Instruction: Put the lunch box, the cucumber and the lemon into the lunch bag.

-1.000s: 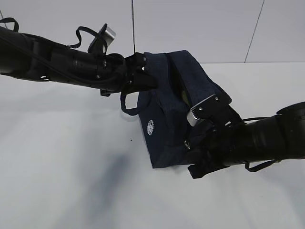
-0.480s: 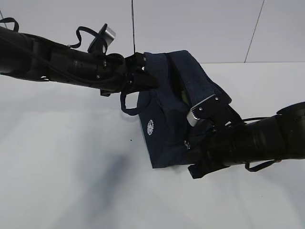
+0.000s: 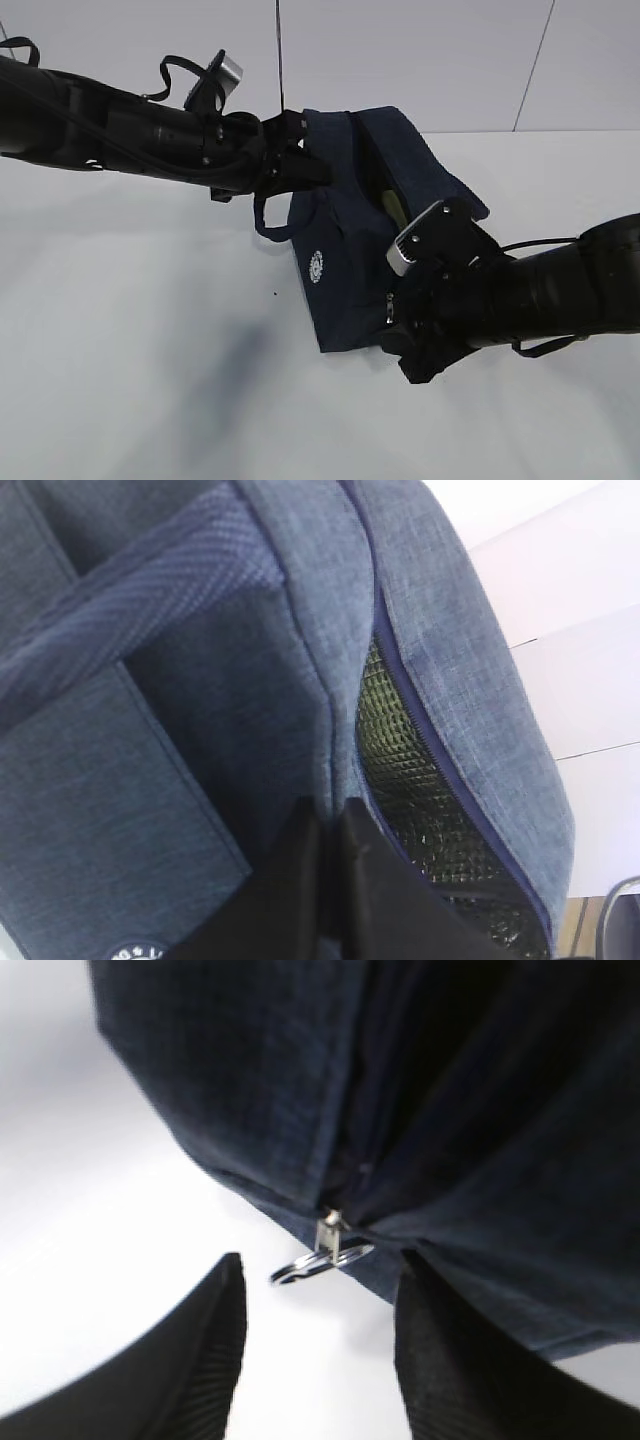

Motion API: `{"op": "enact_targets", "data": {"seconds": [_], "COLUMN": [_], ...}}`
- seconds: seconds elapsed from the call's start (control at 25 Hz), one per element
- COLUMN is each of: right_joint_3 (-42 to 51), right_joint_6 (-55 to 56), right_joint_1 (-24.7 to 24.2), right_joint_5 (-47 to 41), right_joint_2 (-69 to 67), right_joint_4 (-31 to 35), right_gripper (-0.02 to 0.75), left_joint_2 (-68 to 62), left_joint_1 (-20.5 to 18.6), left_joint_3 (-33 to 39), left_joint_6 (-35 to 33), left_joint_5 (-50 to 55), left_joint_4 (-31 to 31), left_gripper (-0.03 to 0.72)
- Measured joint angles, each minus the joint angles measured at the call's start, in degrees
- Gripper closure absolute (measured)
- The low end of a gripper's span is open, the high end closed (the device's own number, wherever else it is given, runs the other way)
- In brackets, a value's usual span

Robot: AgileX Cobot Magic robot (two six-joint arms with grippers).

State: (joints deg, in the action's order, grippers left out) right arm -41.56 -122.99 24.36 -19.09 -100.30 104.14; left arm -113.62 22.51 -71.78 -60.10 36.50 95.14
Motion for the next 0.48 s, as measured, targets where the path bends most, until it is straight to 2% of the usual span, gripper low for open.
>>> {"op": "enact_targets", "data": {"seconds": [0.24,0.48], "right_joint_3": [0.0,0.0], "right_joint_6": [-5.4,-7.4], "right_joint_1": [0.0,0.0], "right_joint_5": [0.2,-7.6], "right_joint_2": [0.0,0.0], "right_joint_4": [0.0,0.0], "right_gripper": [0.341,0.340], "left_joint_2": [0.0,0.0], "left_joint_1": [0.0,0.0], "left_joint_3": [0.0,0.0], "left_joint_6": [0.0,0.0], "left_joint_5": [0.0,0.0], "left_joint_4": [0.0,0.0], "left_gripper": [0.694,0.694]}}
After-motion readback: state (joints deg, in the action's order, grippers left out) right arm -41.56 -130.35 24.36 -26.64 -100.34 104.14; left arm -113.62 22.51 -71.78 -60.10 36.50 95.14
